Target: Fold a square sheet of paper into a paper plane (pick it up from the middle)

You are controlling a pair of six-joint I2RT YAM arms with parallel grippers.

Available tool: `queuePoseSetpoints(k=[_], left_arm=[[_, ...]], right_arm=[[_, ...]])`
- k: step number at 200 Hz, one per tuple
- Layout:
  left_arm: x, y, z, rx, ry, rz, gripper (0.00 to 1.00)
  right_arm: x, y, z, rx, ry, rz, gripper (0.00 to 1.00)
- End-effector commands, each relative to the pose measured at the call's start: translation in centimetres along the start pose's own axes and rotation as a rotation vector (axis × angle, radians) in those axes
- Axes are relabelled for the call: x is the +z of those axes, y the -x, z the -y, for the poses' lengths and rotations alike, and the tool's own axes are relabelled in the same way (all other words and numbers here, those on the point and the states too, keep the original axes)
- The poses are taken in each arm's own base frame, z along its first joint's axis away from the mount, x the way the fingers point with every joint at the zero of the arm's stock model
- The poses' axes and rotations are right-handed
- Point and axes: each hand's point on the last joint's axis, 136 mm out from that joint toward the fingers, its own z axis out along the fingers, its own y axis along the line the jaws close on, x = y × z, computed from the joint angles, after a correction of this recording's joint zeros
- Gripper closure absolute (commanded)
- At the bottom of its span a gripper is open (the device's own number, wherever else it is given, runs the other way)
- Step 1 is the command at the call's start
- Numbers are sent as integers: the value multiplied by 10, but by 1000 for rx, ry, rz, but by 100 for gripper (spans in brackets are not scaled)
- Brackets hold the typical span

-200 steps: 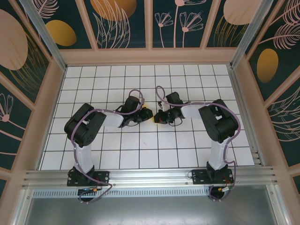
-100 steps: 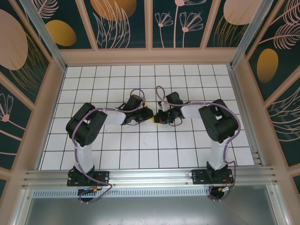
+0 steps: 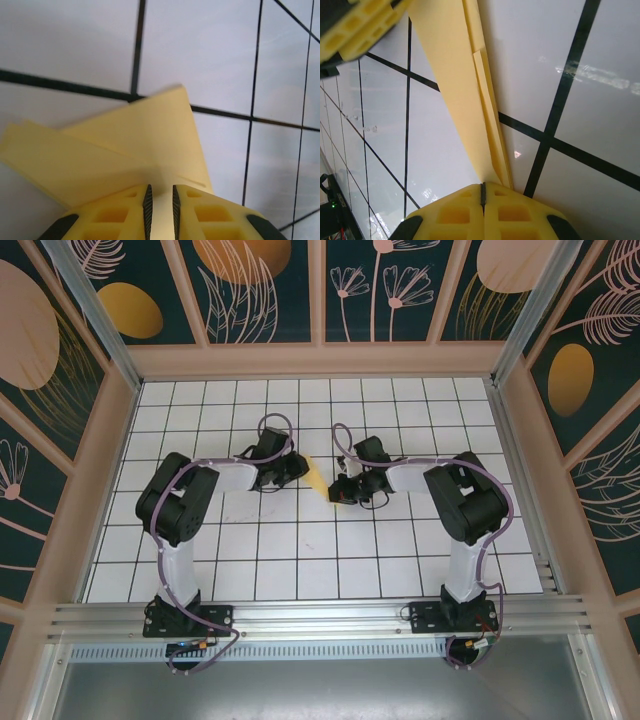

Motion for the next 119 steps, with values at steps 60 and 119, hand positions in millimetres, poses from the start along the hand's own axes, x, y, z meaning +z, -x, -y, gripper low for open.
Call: queuePoseSetpoints(k=[60,119], left_arm=[[-4,45,-65,-10,198,87,72],[-38,87,-54,25,214,194,59]], right_arm=[[4,-35,49,117,-155,-88,96],[2,-17,28,76,-96,-40,93]])
